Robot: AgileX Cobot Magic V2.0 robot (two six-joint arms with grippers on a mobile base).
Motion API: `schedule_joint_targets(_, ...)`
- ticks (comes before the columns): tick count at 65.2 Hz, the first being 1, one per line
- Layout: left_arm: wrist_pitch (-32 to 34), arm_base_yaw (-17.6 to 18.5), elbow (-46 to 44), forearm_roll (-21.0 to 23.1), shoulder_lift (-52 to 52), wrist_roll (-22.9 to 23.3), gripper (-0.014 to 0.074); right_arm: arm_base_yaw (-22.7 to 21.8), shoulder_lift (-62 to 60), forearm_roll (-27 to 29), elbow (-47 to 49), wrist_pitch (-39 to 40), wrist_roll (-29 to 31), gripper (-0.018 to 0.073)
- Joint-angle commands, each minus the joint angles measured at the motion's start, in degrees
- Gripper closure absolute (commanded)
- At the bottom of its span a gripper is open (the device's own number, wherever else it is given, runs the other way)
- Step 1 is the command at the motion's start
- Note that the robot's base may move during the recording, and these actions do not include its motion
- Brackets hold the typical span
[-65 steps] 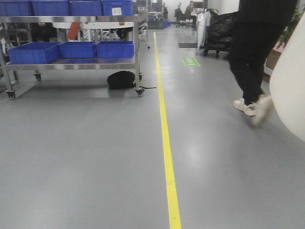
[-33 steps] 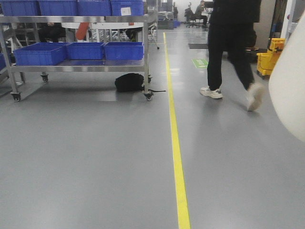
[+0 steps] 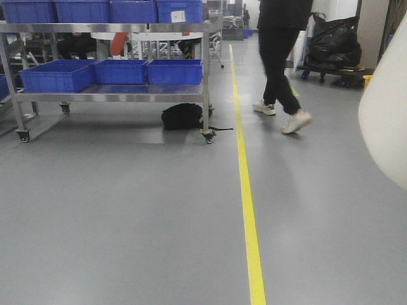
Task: Move white bin to right shelf second layer
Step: 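Drive the base away from the table holding the bin in the right gripper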
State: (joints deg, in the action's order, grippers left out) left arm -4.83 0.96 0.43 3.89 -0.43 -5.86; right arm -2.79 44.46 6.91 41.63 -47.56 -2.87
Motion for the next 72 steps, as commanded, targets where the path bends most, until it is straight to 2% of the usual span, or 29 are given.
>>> schedule_joint_targets(1,4.83,0.01,2.11,0.35,-0.75,0.15,0.0512,-0.31,-0.57,0.56,1.61,4.23,0.21,0.0506)
schedule_joint_targets(72,4.83,0.01,2.11,0.35,-0.75,0.15,0.0512,-0.31,-0.57,0.56,1.61,4.23,0.21,0.0506)
